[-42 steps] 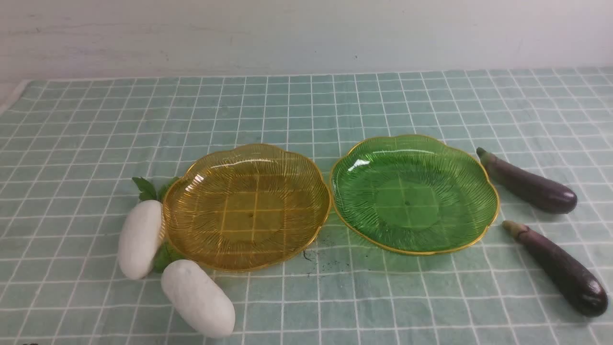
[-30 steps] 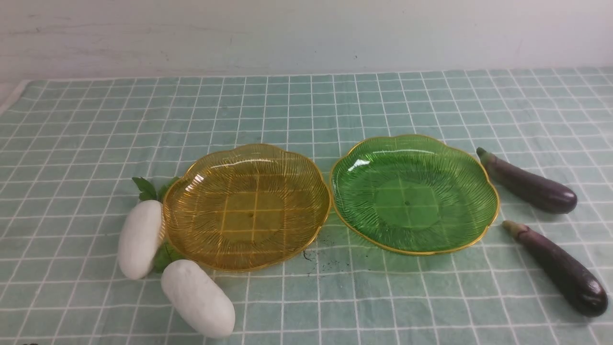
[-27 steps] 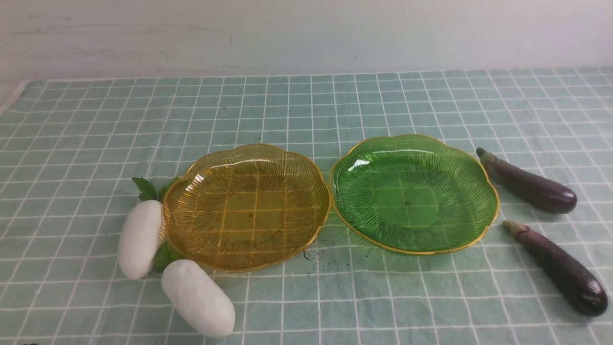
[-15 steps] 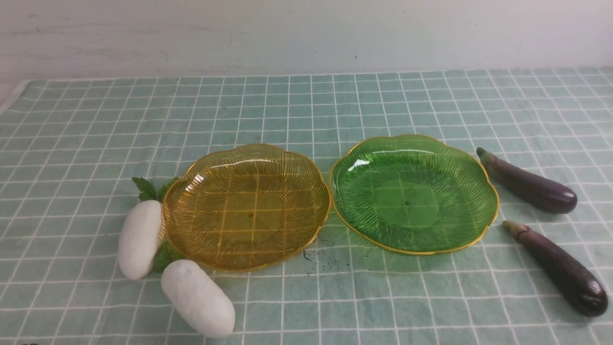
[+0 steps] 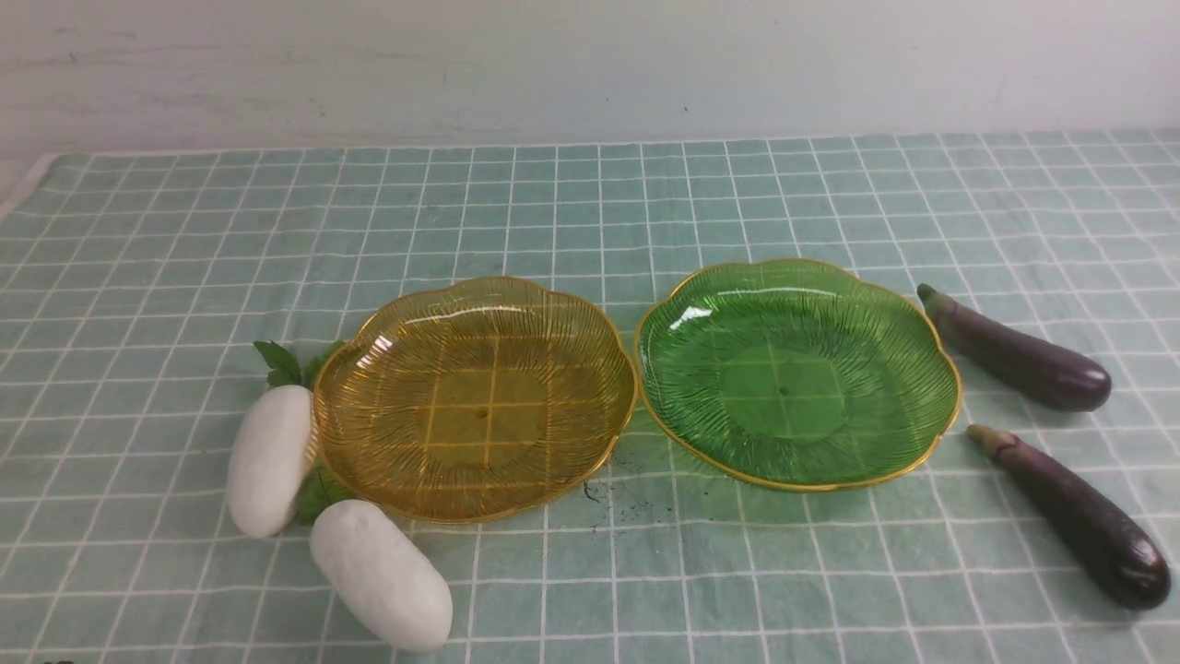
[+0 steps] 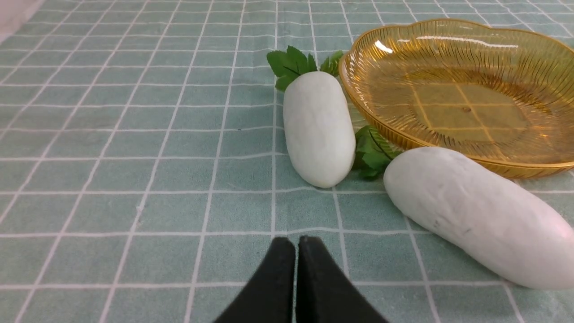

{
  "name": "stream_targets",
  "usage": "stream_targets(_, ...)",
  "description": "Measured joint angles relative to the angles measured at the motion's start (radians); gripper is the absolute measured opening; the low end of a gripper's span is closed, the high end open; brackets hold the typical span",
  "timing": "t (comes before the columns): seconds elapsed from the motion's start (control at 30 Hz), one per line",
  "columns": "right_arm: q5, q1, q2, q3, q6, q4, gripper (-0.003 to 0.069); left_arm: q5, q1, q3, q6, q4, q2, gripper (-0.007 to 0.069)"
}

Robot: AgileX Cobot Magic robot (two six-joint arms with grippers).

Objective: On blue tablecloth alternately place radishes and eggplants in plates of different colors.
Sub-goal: 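Put the eggplants into the green plate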

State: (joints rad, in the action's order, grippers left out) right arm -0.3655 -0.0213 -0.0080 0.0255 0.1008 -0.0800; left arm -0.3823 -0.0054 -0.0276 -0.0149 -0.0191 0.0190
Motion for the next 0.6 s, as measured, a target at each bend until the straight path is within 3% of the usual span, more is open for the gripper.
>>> stream_targets(0.1,0.004,0.0,0.0,0.0,0.009,0.022,-0.0015,0.0,0.0,0.0,-0.039,-0.094,0.0,-0.0008)
stream_targets(0.2,0.01,0.0,0.0,0.0,0.065,0.125,-0.0015,-0.001,0.0,0.0,-0.113,-0.218,0.0,-0.0008)
stream_targets(0.3,0.013,0.0,0.0,0.001,0.182,0.352,-0.0015,-0.004,0.0,-0.001,-0.276,-0.559,0.0,-0.0008)
stream_targets(0.33,0.013,0.0,0.0,0.001,0.182,0.352,-0.0015,-0.004,0.0,-0.001,-0.276,-0.559,0.0,-0.0008)
stream_targets(0.37,0.013,0.0,0.0,0.003,0.222,0.471,-0.0015,-0.003,0.0,-0.001,-0.331,-0.698,0.0,-0.0008)
stream_targets(0.43,0.013,0.0,0.0,0.003,0.233,0.535,-0.0015,0.0,0.0,-0.001,-0.347,-0.855,0.0,-0.0008)
stream_targets(0.6,0.02,0.0,0.0,0.004,0.239,0.603,-0.0015,0.016,0.0,-0.001,-0.33,-0.978,0.0,-0.0008)
